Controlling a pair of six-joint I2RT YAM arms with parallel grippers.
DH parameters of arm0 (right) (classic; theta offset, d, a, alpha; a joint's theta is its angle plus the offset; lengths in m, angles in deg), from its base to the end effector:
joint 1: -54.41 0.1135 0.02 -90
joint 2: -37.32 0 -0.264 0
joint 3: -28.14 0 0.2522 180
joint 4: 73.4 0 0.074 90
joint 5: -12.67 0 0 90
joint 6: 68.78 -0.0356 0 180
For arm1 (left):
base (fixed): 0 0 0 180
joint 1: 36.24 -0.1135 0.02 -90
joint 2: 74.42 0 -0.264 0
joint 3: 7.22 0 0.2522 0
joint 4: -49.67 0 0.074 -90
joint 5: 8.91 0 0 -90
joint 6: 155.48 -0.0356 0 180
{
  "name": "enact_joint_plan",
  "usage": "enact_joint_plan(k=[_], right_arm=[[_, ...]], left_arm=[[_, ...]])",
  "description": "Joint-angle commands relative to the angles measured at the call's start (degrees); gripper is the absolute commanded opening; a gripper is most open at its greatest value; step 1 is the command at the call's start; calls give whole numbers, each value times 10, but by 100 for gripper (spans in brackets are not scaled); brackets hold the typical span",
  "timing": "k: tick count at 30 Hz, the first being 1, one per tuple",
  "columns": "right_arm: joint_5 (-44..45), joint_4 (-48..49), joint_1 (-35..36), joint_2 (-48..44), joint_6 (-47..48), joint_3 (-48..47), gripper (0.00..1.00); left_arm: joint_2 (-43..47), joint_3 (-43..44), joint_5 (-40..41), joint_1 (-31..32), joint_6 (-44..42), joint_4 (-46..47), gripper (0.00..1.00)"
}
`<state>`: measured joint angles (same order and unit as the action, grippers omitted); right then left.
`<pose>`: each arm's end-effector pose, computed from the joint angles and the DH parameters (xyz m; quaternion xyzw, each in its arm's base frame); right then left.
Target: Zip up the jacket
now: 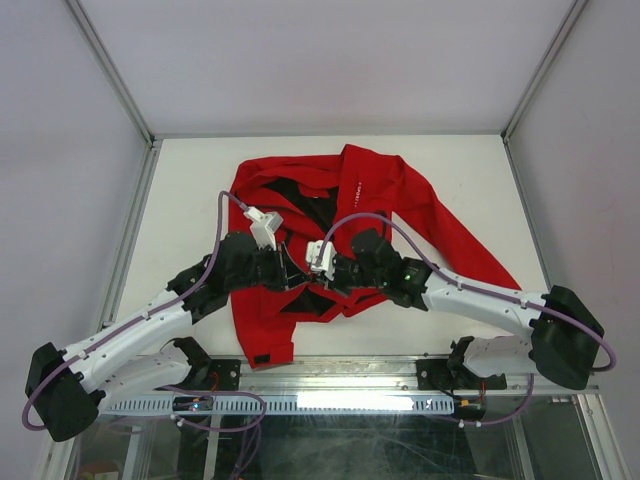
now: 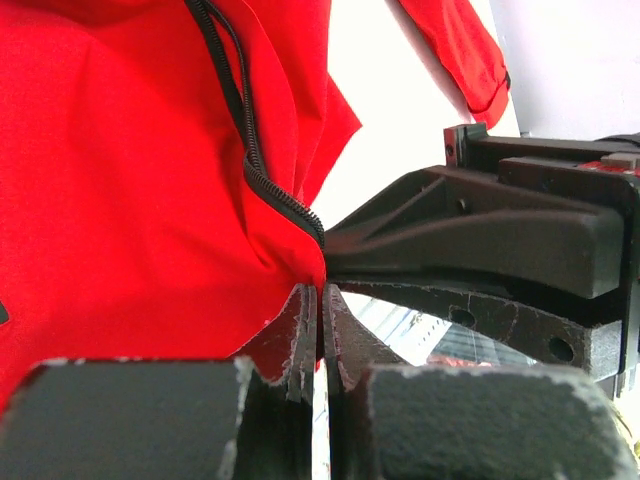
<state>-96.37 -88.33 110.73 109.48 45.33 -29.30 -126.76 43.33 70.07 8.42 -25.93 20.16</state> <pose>0.1437 0.2366 0.2475 -0.6140 0.5974 0.2749 0.4366 0.1402 -0.1481 0.2580 0.0857 0.8647 -0.3892 0.3058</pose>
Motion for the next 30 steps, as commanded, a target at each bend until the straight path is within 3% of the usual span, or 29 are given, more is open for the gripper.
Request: enact_joint_plan(k=[1, 14, 21, 30], right_arm=[[-9, 39, -2, -12, 6, -9, 0], [79, -147, -66, 62, -58, -152, 0], [117, -151, -84, 101, -106, -162, 0], [158, -172, -233, 130, -123, -216, 0]], left_arm=[[12, 9, -33, 5, -2, 7, 0], [-14, -6, -22, 13, -34, -127, 0], [10, 18, 16, 13, -55, -165, 0], [42, 17, 17, 13, -27, -207, 0]])
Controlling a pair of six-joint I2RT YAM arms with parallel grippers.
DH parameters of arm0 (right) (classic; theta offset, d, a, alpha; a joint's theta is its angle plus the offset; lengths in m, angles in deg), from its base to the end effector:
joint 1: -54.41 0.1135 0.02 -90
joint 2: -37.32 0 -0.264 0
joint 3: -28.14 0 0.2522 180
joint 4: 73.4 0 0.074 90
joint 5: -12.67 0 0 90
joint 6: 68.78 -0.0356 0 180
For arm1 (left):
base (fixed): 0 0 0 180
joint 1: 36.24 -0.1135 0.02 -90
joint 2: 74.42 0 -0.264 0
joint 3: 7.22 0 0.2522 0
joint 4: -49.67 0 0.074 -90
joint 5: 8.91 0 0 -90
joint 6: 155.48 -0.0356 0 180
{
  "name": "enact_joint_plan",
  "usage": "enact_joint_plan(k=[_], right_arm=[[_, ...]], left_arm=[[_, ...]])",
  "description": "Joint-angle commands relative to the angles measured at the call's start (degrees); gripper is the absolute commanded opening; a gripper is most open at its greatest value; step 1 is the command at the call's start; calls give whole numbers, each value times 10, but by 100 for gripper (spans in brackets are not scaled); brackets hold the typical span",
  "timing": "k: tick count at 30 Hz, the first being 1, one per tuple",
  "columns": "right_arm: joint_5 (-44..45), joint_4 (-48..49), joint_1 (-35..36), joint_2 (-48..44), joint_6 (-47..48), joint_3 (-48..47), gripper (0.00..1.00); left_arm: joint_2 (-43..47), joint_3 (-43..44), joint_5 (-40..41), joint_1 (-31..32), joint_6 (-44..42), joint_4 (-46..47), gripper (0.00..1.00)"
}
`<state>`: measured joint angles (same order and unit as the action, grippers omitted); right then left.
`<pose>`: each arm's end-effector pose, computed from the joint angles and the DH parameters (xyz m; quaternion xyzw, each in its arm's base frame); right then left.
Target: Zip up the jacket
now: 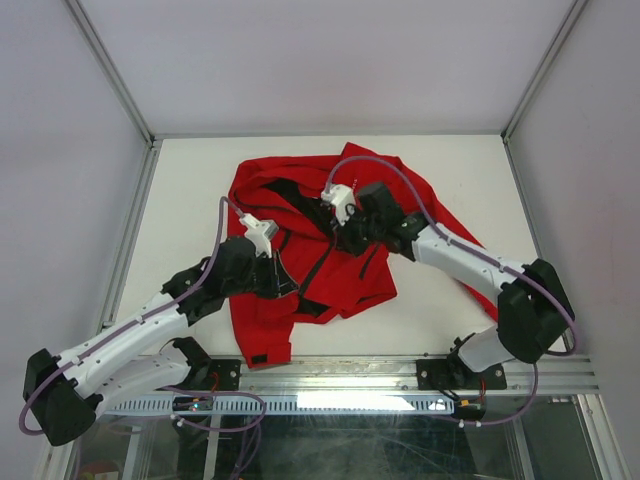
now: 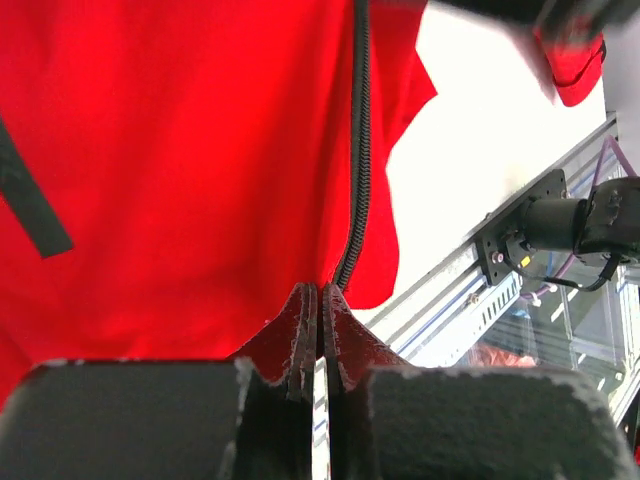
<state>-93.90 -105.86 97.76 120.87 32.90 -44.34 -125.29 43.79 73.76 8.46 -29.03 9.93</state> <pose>0.2230 0.2245 0.2529 -0.4705 0.7802 0.2339 0.3394 0.1317 -0.1367 0.2492 0.0921 0.8987 -0.3203 0.2851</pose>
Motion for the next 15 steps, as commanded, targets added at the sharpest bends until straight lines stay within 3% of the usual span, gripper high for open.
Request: enact_joint_plan(k=[1, 9, 15], right_arm=[[145, -6, -123, 27, 1, -83, 0], [189, -34, -270, 72, -46, -190, 0], [176, -53, -382, 48, -78, -238, 0]], left_arm=[[30, 16, -14, 13, 8, -110, 0], [49, 64, 135, 7, 23, -180, 0], [30, 150, 239, -35, -18, -208, 0]])
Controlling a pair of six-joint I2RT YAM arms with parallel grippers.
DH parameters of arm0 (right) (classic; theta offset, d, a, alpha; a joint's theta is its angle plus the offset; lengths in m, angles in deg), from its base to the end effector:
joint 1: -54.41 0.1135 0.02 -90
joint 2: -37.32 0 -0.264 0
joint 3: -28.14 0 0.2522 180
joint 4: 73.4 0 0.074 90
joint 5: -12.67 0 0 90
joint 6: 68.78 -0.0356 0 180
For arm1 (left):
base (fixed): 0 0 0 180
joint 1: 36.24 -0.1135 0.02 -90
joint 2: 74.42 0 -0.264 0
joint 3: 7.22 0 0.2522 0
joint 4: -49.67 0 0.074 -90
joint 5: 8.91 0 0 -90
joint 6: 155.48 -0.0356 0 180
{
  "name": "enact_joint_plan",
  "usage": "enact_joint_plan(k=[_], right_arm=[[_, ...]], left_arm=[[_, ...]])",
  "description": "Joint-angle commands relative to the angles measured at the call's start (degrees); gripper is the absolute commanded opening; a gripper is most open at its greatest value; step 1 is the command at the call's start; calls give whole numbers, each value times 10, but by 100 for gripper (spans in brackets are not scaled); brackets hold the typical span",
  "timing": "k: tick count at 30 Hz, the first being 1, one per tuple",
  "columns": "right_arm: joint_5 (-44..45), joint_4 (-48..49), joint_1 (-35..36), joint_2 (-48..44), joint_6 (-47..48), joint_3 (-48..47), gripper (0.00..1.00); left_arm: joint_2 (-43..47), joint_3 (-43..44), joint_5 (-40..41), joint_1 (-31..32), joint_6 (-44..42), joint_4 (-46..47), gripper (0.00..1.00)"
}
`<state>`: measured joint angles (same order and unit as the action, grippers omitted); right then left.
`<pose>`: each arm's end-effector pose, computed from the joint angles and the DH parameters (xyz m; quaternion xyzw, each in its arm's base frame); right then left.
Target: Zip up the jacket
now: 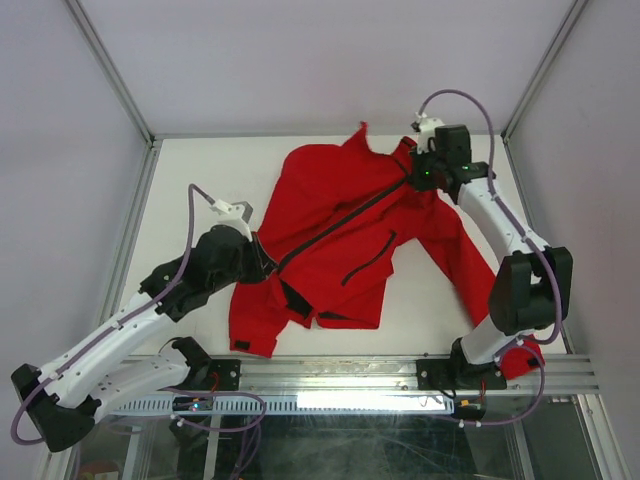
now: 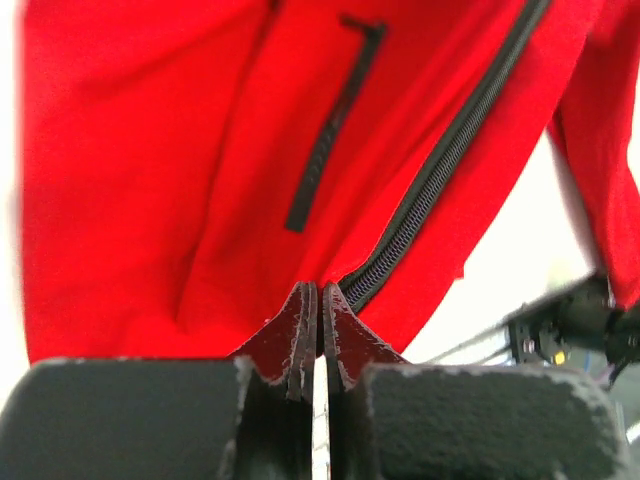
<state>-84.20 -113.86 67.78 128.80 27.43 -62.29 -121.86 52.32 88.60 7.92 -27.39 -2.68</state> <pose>0.3501 0.0876 0.3003 -0.1790 0.8927 0.0801 0.4057 0.1262 -0.1161 0.2902 0.0204 0.9055 -0.2313 0.3553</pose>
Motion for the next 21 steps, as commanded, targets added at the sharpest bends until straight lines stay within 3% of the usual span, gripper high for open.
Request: enact_joint_plan(k=[1, 9, 14, 21], right_arm=[[77, 23, -101, -42, -27, -65, 0], [36, -27, -268, -81, -50, -116, 0], [30, -38, -312, -106, -62, -108, 0], [-124, 21, -310, -190, -110, -26, 0]], left_arm=[[-12, 84, 109, -41, -48, -87, 0], [-44, 188, 242, -194, -163, -82, 0], [-33, 168, 229, -284, -176, -25, 0], [-3, 151, 114, -291, -179, 51, 0]])
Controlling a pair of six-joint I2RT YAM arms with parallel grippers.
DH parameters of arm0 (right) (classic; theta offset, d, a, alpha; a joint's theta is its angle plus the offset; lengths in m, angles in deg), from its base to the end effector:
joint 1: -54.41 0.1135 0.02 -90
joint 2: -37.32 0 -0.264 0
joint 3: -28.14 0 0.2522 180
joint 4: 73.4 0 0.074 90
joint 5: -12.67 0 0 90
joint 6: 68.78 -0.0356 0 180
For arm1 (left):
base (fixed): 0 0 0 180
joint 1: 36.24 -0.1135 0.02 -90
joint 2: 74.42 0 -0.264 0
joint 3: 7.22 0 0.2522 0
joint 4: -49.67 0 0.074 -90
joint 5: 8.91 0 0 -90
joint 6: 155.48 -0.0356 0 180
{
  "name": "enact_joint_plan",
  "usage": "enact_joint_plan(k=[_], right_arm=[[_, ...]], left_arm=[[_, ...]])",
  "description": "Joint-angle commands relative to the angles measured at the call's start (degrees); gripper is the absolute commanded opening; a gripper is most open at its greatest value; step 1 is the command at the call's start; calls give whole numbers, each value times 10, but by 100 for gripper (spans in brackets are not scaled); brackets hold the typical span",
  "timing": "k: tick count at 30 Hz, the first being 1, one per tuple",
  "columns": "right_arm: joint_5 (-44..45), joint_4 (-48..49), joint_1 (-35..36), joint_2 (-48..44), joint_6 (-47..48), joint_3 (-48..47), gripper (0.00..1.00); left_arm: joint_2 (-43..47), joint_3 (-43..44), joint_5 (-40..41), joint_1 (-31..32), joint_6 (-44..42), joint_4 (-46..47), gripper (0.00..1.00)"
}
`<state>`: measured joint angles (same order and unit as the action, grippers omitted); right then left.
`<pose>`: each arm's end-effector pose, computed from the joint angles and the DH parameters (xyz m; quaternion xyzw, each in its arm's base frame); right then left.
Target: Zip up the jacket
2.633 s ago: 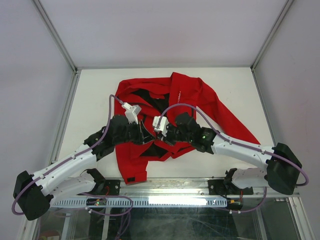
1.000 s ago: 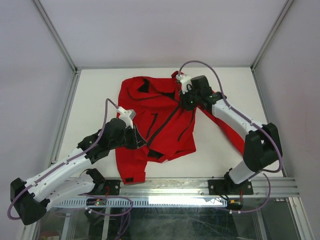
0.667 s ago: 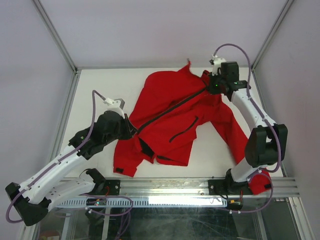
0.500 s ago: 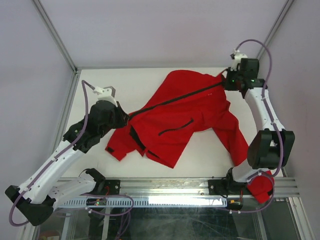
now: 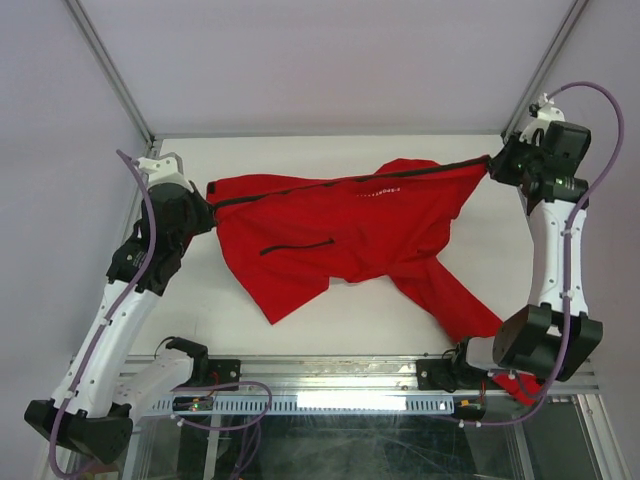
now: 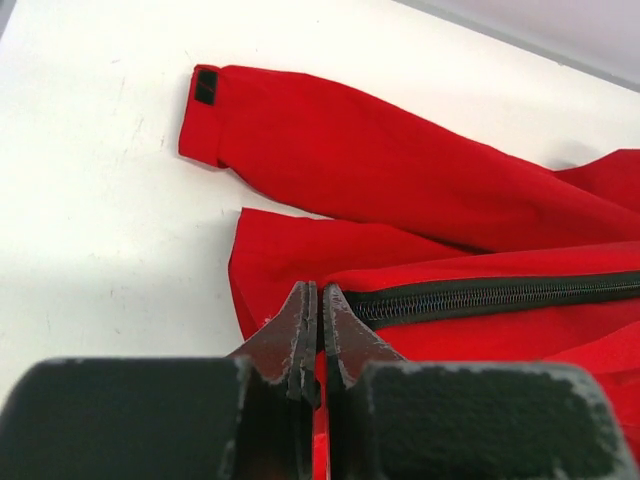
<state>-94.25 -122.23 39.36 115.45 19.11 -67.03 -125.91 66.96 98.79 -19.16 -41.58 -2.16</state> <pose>0.2911 -0.0675 0.3888 0.0582 0.8652 0.0735 0.4925 0.1777 -0.0433 0.3648 -0.1285 0.8458 -0.0509 0.5152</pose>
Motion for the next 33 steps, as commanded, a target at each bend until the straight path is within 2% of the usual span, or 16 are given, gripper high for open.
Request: enact_joint_plan(k=[1, 3, 5, 7, 8, 11, 13, 16, 20, 22, 26, 29, 33], right_arm=[[-41, 112, -26, -73, -37, 36, 0], [-65, 134, -26, -113, -62, 72, 3], [-102, 156, -27, -160, -80, 108, 20], [-128, 165, -26, -209, -95, 135, 43], [-133, 166, -26, -232, -102, 145, 51], [-132, 164, -26, -311, -118, 171, 69], [-126, 154, -26, -359, -118, 184, 76], [-99, 122, -25, -426, -115, 196, 92], [-29, 77, 9, -492, -111, 209, 96], [20, 82, 27, -539, -117, 241, 99], [104, 100, 47, -633, -119, 311, 99], [118, 95, 54, -664, -119, 335, 99], [111, 91, 57, -668, -123, 356, 99]], left_arm=[[46, 7, 5, -21, -36, 48, 0], [69, 12, -7, -21, -36, 53, 15], [99, 16, -18, -21, -34, 56, 28], [131, 22, -21, -21, -33, 58, 51], [149, 25, -22, -21, -32, 59, 62], [198, 35, -29, -20, -37, 60, 86], [226, 42, -36, -20, -43, 59, 97], [268, 46, -46, -20, -54, 58, 99], [343, 21, -38, -20, -61, 75, 99], [380, -13, -32, -21, -63, 94, 99], [451, -93, -10, -20, -55, 131, 99], [485, -144, -3, -21, -41, 149, 99], [487, -174, -6, -20, -31, 150, 99]])
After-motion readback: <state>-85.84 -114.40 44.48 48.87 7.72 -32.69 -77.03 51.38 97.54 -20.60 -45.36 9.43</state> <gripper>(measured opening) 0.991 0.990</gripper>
